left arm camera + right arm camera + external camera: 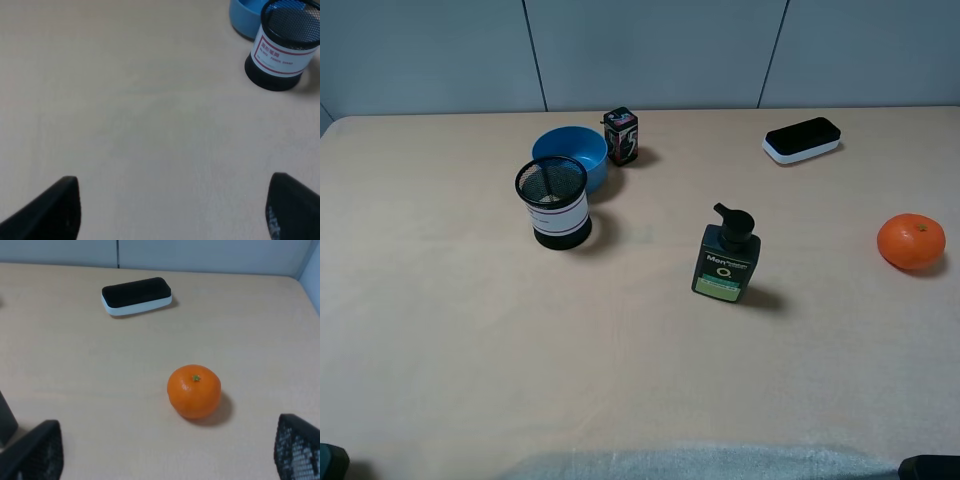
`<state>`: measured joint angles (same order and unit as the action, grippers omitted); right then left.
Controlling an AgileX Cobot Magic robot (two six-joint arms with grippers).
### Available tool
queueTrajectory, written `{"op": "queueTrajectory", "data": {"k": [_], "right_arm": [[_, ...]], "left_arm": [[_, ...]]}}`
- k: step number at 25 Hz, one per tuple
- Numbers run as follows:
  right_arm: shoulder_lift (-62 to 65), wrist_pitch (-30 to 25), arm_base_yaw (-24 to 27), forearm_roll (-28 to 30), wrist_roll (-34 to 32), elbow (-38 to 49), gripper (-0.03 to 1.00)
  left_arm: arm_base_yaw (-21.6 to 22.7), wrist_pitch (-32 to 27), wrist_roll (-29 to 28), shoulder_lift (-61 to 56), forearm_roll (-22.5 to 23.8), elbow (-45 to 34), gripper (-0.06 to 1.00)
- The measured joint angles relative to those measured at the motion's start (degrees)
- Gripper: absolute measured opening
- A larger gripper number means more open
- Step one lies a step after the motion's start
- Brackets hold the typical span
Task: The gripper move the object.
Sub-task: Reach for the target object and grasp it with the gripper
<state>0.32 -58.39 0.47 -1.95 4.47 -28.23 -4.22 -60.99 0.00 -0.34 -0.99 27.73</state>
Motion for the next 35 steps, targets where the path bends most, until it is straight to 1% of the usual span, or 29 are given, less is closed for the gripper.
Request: {"op": "queueTrajectory", "data": {"k": [5,11,16,21,26,35], "right_arm": [[0.0,0.0,0.0,-0.7,0.0,0.0,0.64],[0.0,0.0,0.0,-5.6,0.0,0.0,0.64],[-1.7,0.1,0.0,-6.8,0.0,0.0,0.64],[-10.5,0.6,0.0,-10.2,0.0,-0.1,0.64],[-20.2,3.1,0.0,-13.9,0.0,-0.8,0.64],[-37.5,3.8,0.0,-15.4,0.0,-1.9,0.64]], "left_arm": [[0.0,0.0,0.0,0.0,0.0,0.0,0.75],[0.0,0.0,0.0,0.0,0.0,0.0,0.75],[0.0,0.0,0.0,0.0,0.0,0.0,0.75],[0.0,0.0,0.0,0.0,0.0,0.0,0.75],[0.0,0.0,0.0,0.0,0.0,0.0,0.75],[0.0,0.0,0.0,0.0,0.0,0.0,0.75]]}}
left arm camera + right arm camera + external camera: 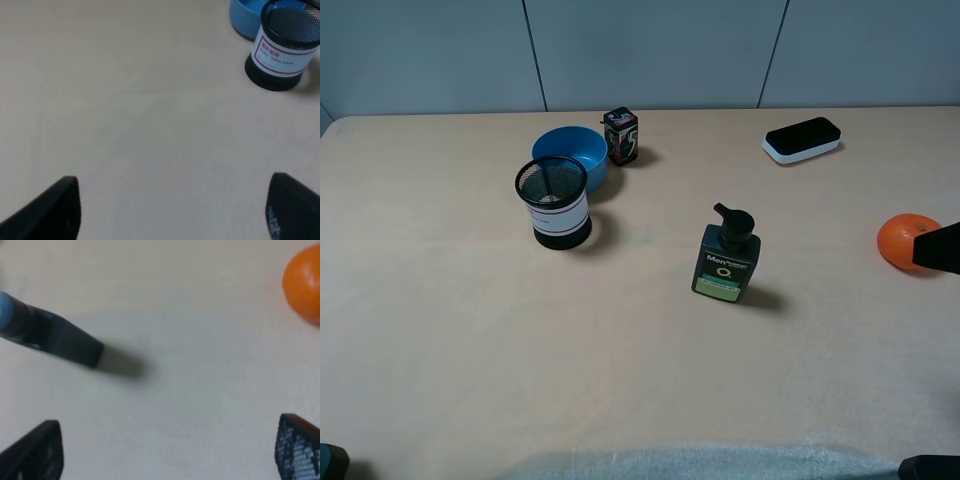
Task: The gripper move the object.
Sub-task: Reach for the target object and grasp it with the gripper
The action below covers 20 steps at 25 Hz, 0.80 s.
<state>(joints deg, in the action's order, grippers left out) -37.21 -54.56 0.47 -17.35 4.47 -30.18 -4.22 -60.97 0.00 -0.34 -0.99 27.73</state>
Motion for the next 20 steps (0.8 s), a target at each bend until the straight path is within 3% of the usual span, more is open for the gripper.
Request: {"op": "queueTrajectory", "data": {"k": [11,20], "right_arm": [[-20.5,-0.4,0.0,-0.6,5.5,-13.9,0.64],[-32.9,-0.9,-1.8,-4.7,19.7,-18.4,0.64]], "left_arm": [[0.0,0.0,0.0,0.0,0.0,-0.1,0.75],[0.0,0.0,0.0,0.0,0.0,-0.1,0.75]]}}
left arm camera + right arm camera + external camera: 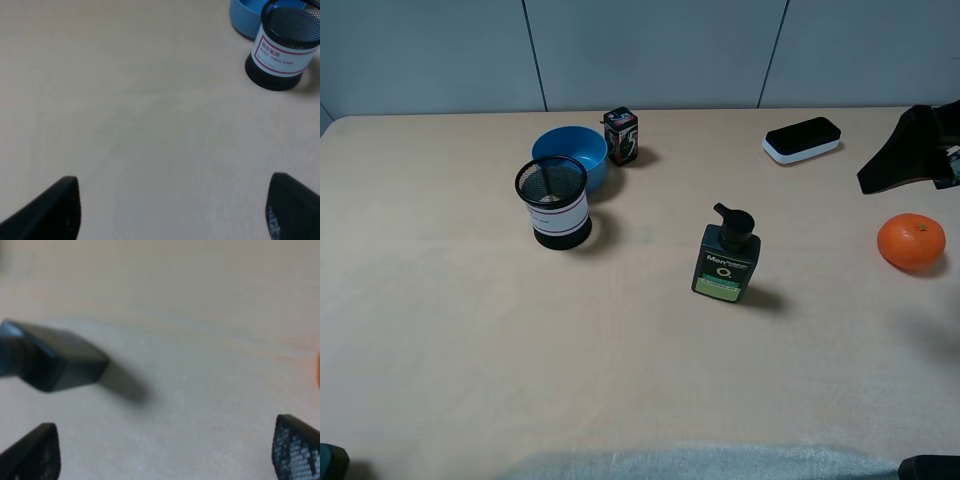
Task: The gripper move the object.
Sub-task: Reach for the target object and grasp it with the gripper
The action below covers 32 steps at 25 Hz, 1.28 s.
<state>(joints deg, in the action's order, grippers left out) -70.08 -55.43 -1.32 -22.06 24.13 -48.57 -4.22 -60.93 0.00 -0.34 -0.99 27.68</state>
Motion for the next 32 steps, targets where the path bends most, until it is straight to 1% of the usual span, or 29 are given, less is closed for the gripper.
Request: {"op": "queueTrajectory", "data": {"k": [2,6,9,11,14,19,25,28,32], "right_arm": [[-1.7,-0.5,-2.6,0.0,4.2,0.0,0.64],[-5.6,-0.6,-10.2,0.2,11.3,0.0,0.63],[-9.0,-0.5,-15.6,1.7,13.6,0.0,0.62],[-11.5,-0.6,-18.0,3.4,13.8,-0.3,0.62],[-14.3,-0.9,-19.6,5.6,13.8,-2.1,0.62],[-15.5,-2.5,-22.9,8.3,13.8,-7.3,0.62],[-19.2,-3.3,-28.2,9.2,13.8,-11.1,0.62],[-21.9,-3.6,-29.4,10.0,13.9,-12.1,0.62],[-24.4,-3.3,-29.5,10.4,13.9,-13.0,0.62]], "left_arm": [[0.0,0.0,0.0,0.0,0.0,0.0,0.75],[0.0,0.0,0.0,0.0,0.0,0.0,0.75],[0.0,0.0,0.0,0.0,0.0,0.0,0.75],[0.0,0.0,0.0,0.0,0.0,0.0,0.75],[0.0,0.0,0.0,0.0,0.0,0.0,0.75],[0.0,0.0,0.0,0.0,0.0,0.0,0.75],[0.0,0.0,0.0,0.0,0.0,0.0,0.75],[0.0,0.0,0.0,0.0,0.0,0.0,0.75],[0.0,0.0,0.0,0.0,0.0,0.0,0.75]]}}
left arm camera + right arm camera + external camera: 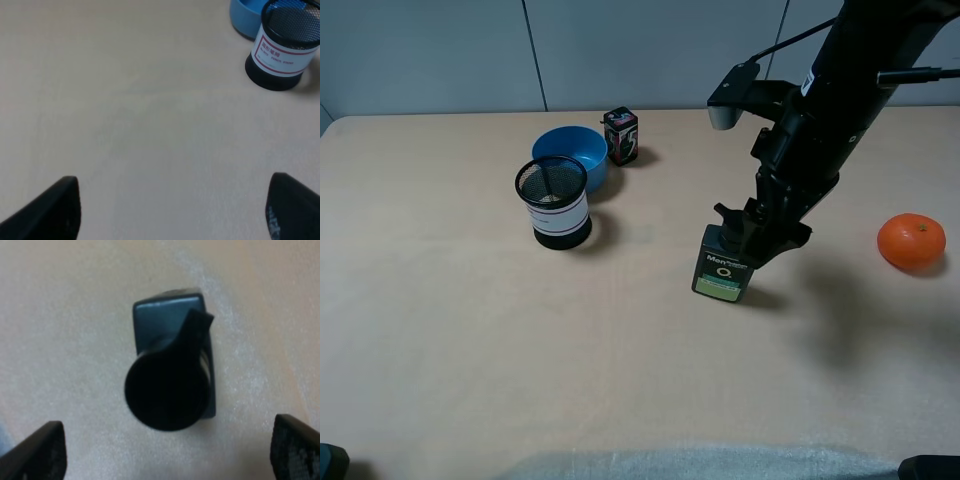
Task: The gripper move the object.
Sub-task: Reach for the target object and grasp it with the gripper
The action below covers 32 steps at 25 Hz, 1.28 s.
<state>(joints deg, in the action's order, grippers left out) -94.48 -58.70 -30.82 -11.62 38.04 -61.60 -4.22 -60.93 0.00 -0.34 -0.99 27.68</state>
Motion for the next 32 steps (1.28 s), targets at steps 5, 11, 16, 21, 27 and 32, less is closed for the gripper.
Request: {"op": "queueTrajectory", "data": {"k": [5,11,16,21,27,32], "right_arm": [[-1.4,1.1,0.0,0.0,0.3,-0.3,0.62],[-3.3,3.0,-2.1,0.5,0.4,-0.3,0.61],[-4.0,3.4,-2.9,0.3,0.4,-0.3,0.61],[-4.0,3.9,-3.3,0.3,0.4,-0.3,0.61],[-6.4,4.4,-3.4,0.3,0.4,-0.3,0.61],[-8.0,5.2,-3.4,0.3,0.4,-0.3,0.61]], "left_arm": [[0.0,0.0,0.0,0.0,0.0,0.0,0.75],[0.0,0.0,0.0,0.0,0.0,0.0,0.75],[0.0,0.0,0.0,0.0,0.0,0.0,0.75],[0.0,0.0,0.0,0.0,0.1,0.0,0.75],[0.0,0.0,0.0,0.0,0.1,0.0,0.75],[0.0,0.0,0.0,0.0,0.2,0.0,0.75]]}}
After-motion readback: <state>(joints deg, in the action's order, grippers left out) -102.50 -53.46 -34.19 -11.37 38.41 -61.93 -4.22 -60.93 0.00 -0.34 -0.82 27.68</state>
